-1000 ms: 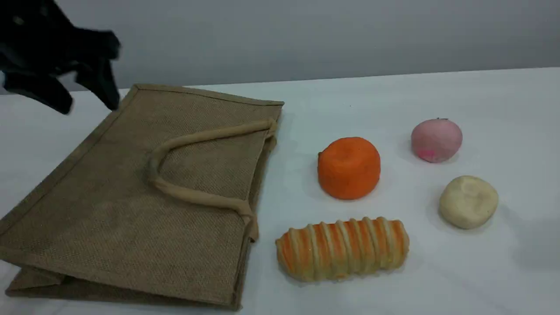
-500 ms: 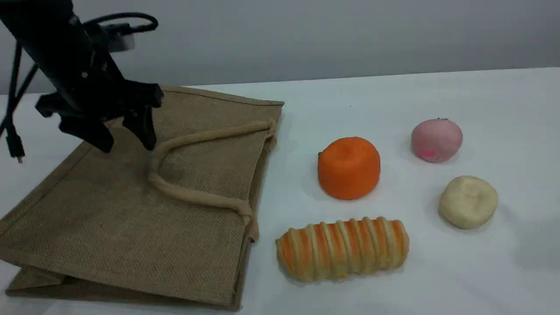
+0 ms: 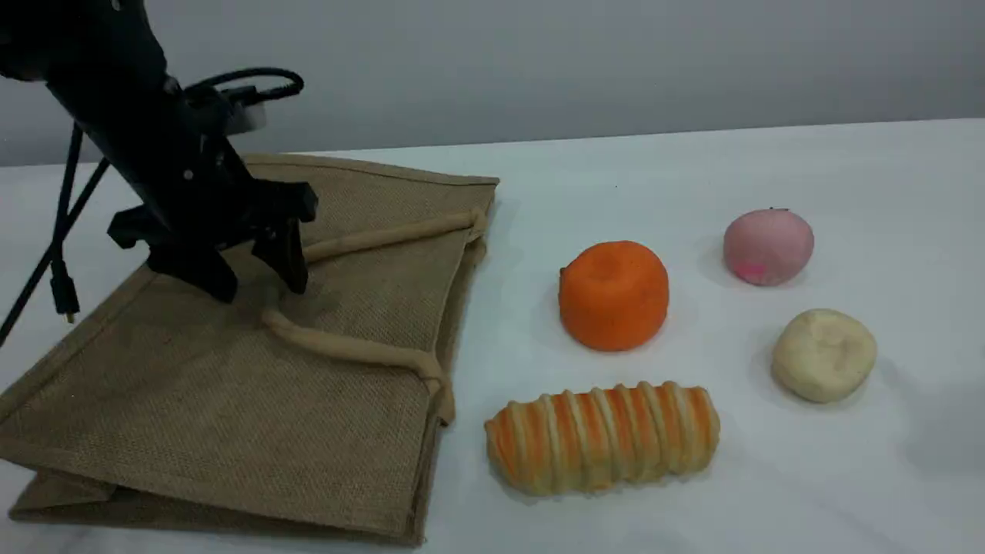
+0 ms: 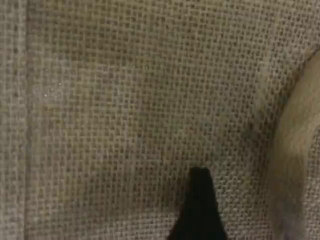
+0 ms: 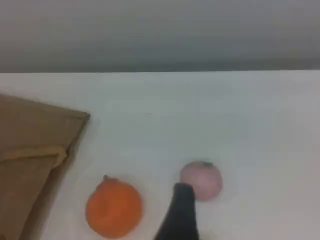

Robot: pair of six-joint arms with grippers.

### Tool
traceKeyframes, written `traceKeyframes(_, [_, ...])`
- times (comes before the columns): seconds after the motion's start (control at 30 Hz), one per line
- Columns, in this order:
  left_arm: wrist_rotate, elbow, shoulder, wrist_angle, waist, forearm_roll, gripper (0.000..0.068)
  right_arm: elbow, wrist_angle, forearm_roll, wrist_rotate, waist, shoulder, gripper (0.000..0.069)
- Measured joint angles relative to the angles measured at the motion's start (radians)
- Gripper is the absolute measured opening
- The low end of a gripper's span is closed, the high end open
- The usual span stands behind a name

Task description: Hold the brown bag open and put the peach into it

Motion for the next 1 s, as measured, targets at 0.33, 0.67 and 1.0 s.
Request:
traceKeyframes(0.33, [0.048, -0.003, 0.016, -0.033, 0.000, 0.000, 0.0456, 0.000, 0.000, 0.000, 0.000, 0.000, 0.000, 0.0584])
traceKeyframes(0.67, [0.060, -0.008, 0.046, -0.034, 0.000, -0.002, 0.0221, 0.000, 0.000, 0.000, 0.000, 0.000, 0.000, 0.0584])
traceKeyframes(1.0, [0.161, -0.084, 0.044, 0.065, 0.000, 0.004, 0.0083, 0.000, 0.000, 0.000, 0.000, 0.000, 0.003, 0.0584])
